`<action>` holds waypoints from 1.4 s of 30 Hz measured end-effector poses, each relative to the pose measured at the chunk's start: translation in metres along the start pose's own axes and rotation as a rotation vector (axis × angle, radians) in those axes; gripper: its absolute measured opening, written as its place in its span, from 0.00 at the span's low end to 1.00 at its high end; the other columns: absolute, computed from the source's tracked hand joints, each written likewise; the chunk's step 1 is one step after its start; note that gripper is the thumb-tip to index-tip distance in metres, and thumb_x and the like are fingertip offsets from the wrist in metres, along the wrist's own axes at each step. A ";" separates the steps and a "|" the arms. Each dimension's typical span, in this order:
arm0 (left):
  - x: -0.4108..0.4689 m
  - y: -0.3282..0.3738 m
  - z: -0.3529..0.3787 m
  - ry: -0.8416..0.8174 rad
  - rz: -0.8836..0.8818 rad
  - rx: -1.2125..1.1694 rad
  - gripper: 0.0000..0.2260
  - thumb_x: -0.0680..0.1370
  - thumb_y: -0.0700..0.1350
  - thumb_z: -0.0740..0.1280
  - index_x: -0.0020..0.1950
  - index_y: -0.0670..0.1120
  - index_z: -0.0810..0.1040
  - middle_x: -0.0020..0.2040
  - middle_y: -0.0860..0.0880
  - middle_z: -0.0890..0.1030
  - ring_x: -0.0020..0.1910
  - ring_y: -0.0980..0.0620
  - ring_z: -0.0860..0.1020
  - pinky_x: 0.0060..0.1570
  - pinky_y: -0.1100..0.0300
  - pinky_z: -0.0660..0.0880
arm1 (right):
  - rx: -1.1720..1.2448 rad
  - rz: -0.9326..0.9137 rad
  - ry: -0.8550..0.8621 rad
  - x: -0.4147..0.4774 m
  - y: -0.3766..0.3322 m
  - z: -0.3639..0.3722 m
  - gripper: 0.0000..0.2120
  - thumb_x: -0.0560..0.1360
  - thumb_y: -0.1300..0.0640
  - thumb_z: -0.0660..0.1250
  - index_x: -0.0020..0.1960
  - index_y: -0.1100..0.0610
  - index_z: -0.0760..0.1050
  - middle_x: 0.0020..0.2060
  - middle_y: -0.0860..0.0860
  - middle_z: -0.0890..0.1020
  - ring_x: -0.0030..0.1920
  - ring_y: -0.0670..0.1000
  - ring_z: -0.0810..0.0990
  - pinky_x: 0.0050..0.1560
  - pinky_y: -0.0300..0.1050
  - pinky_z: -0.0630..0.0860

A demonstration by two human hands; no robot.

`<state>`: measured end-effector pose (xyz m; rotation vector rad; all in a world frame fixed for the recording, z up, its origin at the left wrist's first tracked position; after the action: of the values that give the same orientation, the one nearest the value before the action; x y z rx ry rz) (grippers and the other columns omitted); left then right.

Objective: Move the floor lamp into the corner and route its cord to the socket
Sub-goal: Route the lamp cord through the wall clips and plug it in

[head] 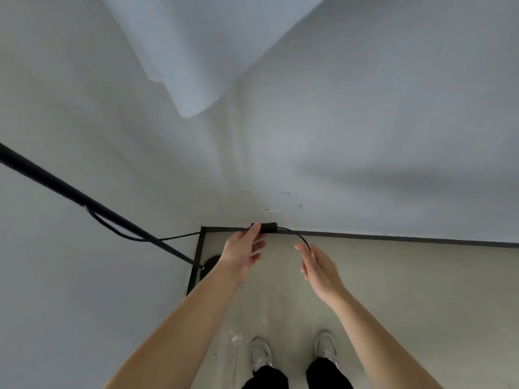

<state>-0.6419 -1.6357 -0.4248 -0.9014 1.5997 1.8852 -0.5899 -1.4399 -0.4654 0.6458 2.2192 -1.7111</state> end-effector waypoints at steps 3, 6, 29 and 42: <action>0.024 -0.022 -0.004 0.066 -0.049 -0.021 0.14 0.78 0.50 0.71 0.59 0.43 0.78 0.52 0.46 0.84 0.48 0.49 0.80 0.38 0.57 0.72 | 0.046 0.024 0.012 0.014 0.027 0.006 0.18 0.82 0.45 0.58 0.52 0.57 0.79 0.30 0.49 0.72 0.31 0.45 0.72 0.36 0.40 0.68; 0.049 -0.031 -0.003 0.050 -0.015 -0.028 0.15 0.77 0.52 0.71 0.59 0.45 0.78 0.52 0.47 0.84 0.48 0.50 0.80 0.40 0.57 0.73 | -0.039 -0.029 0.024 0.030 0.041 0.013 0.16 0.83 0.47 0.55 0.55 0.48 0.81 0.30 0.40 0.73 0.37 0.39 0.75 0.39 0.37 0.68; 0.118 -0.095 -0.038 0.136 0.038 0.056 0.13 0.78 0.53 0.69 0.57 0.47 0.82 0.52 0.51 0.81 0.45 0.53 0.75 0.39 0.59 0.70 | -0.409 -0.179 -0.269 0.067 0.142 0.046 0.18 0.82 0.40 0.53 0.47 0.45 0.78 0.22 0.46 0.67 0.20 0.44 0.68 0.24 0.36 0.63; 0.132 -0.124 -0.066 0.391 0.134 -0.306 0.07 0.74 0.35 0.73 0.46 0.47 0.81 0.43 0.49 0.85 0.33 0.57 0.78 0.29 0.65 0.70 | -0.575 -0.167 -0.376 0.077 0.190 0.018 0.19 0.82 0.42 0.56 0.48 0.55 0.76 0.33 0.52 0.78 0.33 0.51 0.76 0.33 0.48 0.70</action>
<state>-0.6253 -1.6834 -0.6107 -1.3950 1.6439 2.1903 -0.5637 -1.4043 -0.6661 0.0010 2.3530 -1.0458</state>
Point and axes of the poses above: each hand's wrist, its own x-axis towards the middle knuckle, its own z-axis out of the palm, y = z × x, the point moved 8 cm from there along x, towards the middle knuckle
